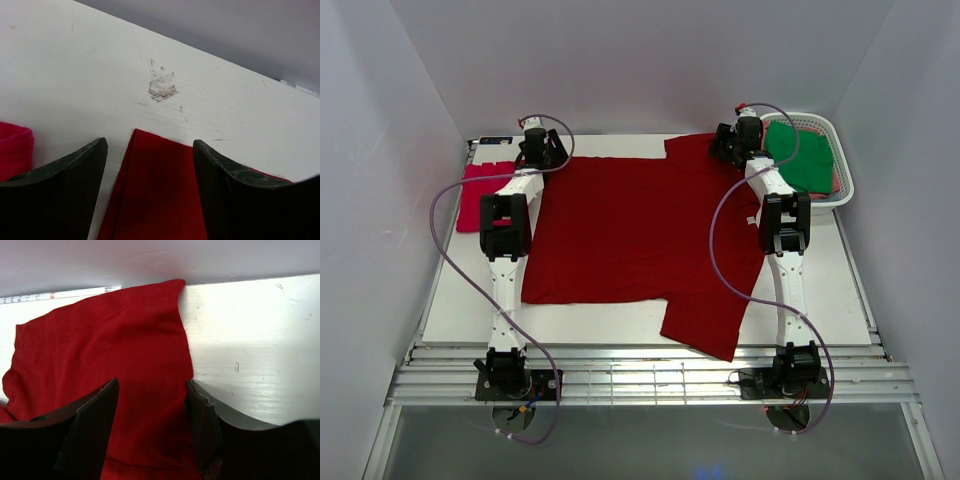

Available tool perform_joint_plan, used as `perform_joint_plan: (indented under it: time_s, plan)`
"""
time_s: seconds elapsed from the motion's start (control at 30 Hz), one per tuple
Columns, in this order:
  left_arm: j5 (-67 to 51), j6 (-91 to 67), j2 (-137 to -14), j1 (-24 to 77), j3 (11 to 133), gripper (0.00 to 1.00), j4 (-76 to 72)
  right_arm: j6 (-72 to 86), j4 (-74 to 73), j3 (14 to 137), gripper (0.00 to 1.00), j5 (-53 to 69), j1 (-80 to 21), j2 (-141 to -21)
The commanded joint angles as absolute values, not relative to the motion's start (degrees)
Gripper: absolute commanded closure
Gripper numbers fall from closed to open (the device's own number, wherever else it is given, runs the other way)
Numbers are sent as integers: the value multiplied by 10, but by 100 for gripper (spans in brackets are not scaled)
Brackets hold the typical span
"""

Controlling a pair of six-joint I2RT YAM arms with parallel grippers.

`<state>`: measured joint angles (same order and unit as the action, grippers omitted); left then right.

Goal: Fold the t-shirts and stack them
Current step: Fold the tshirt

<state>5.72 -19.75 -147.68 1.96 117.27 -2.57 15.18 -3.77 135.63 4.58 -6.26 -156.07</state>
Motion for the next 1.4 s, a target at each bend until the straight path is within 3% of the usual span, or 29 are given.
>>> perform_joint_plan:
  time_s: [0.0, 0.17, 0.27, 0.3, 0.5, 0.53, 0.67, 0.9, 1.13, 1.23, 1.27, 1.37]
  plan:
    - [41, -190, -1473, 42, 1165, 22, 41, 165, -52, 1355, 37, 57, -62, -1557]
    - [46, -188, -1482, 43, 1180, 27, 53, 169, -52, 1352, 37, 62, -62, -1554]
    - [45, -185, -1482, 44, 1183, 37, 53, 170, -54, 1346, 37, 63, -62, -1553]
    - [45, -185, -1484, 44, 1184, 44, 54, 172, -53, 1346, 37, 63, -62, -1552]
    - [49, -183, -1493, 47, 1198, 64, 62, 175, -54, 1347, 36, 62, -62, -1554]
    - [53, -183, -1493, 46, 1198, 74, 62, 178, -52, 1347, 36, 62, -62, -1554]
    - [57, -183, -1498, 46, 1201, 91, 63, 190, -48, 1351, 36, 62, -62, -1557]
    - [69, -189, -1494, 47, 1203, 99, 62, 209, -41, 1361, 46, 45, -62, -1565]
    - [87, -191, -1457, 46, 1191, 100, 33, 212, 54, 1281, 78, 54, -66, -1521]
    - [91, -188, -1449, 45, 1206, 100, 33, 192, 74, 1282, 84, 50, -70, -1505]
    - [91, -189, -1448, 45, 1218, 100, 33, 190, 78, 1278, 91, 50, -70, -1500]
    - [88, -197, -1447, 43, 1233, 100, 35, 190, 106, 1252, 92, 49, -70, -1470]
